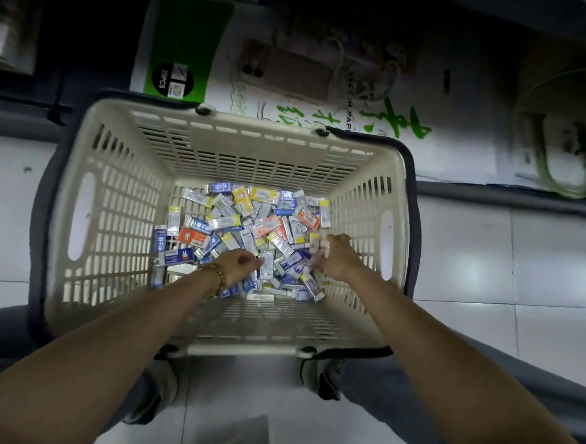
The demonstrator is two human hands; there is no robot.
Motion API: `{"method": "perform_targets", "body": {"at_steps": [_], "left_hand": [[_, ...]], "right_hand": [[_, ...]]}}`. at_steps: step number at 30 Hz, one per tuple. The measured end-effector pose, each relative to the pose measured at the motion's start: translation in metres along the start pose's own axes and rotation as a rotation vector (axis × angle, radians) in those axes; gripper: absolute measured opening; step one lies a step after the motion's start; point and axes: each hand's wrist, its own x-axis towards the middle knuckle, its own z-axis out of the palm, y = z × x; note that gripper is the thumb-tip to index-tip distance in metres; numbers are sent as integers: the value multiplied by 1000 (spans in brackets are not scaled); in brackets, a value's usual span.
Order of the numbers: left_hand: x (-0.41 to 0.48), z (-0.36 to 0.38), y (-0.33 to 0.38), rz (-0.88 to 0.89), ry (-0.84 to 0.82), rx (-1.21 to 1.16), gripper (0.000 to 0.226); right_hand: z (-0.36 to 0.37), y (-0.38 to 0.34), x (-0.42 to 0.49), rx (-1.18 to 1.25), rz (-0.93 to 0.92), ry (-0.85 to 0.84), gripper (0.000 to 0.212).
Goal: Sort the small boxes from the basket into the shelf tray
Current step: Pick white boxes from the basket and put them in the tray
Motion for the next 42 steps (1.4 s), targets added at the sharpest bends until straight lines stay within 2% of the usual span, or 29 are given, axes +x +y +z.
{"method": "perform_targets", "body": {"at_steps": [2, 3, 6, 10, 13, 16, 19, 22, 25, 29, 34, 42], "left_hand": [[1, 1, -3, -1, 4, -14, 42], [1, 1, -4, -5, 13, -17, 45], [4, 1, -9, 11, 24, -36, 38], [8, 0, -11, 10, 37, -81, 39], [7, 0, -8, 38, 15, -59, 36], [5, 4, -4, 49, -28, -60, 40], [4, 10, -2, 50, -107, -29, 43], [5, 18, 1, 35, -204, 19, 43], [8, 32, 6, 6, -305, 112, 47], [15, 45, 14, 41, -351, 263, 44], [22, 51, 15, 71, -286, 243, 32], [27, 47, 5, 130, -277, 185, 32]], "right_hand": [[3, 0, 4, -287, 32, -78, 53], [4, -1, 4, -349, 31, -91, 48], [10, 1, 2, -340, 30, -90, 36], [15, 3, 0, -354, 81, -211, 36], [19, 4, -2, -205, 98, -287, 43], [28, 9, -12, 147, 157, -357, 63], [32, 14, -15, 368, 170, -374, 58], [24, 16, -10, 388, 108, -281, 28], [10, 14, -4, 352, 80, -162, 19], [1, 15, -2, 412, 142, -194, 17], [7, 17, -3, 414, 149, -229, 32], [9, 20, -2, 586, 169, -254, 33]]}}
